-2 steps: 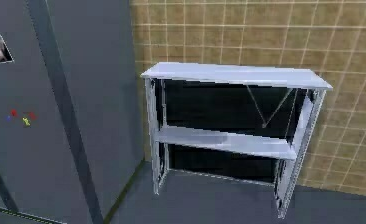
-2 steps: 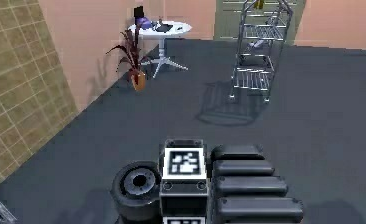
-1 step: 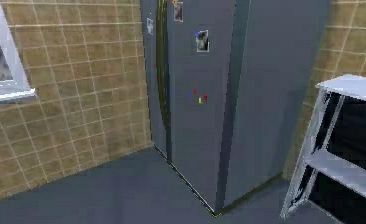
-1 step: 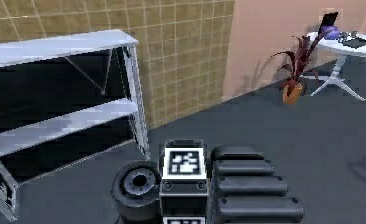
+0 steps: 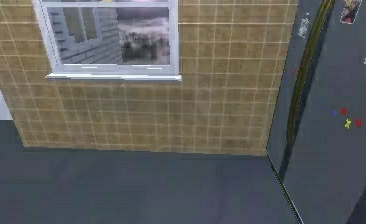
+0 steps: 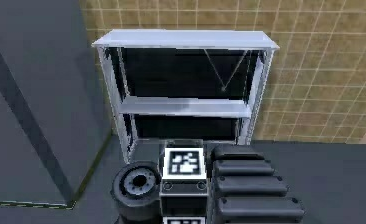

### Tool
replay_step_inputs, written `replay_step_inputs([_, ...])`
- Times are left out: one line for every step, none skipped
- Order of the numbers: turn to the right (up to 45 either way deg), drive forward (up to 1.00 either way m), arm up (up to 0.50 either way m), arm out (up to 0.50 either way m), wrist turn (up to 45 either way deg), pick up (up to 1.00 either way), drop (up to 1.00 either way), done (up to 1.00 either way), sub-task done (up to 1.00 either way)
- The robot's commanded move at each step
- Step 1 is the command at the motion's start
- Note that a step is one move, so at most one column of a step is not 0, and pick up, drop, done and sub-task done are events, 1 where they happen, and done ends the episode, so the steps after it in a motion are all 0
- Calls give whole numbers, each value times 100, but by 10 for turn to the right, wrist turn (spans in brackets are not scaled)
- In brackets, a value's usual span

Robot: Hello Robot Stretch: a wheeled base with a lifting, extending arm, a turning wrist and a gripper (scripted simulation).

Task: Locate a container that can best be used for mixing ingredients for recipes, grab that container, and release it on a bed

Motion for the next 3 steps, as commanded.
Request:
replay_step_inputs([0, 55, 0, 0, 0, 0, 0, 0, 0])
replay_step_inputs([-390, 0, 0, 0, 0, 0, 0, 0, 0])
replay_step_inputs([0, 40, 0, 0, 0, 0, 0, 0, 0])
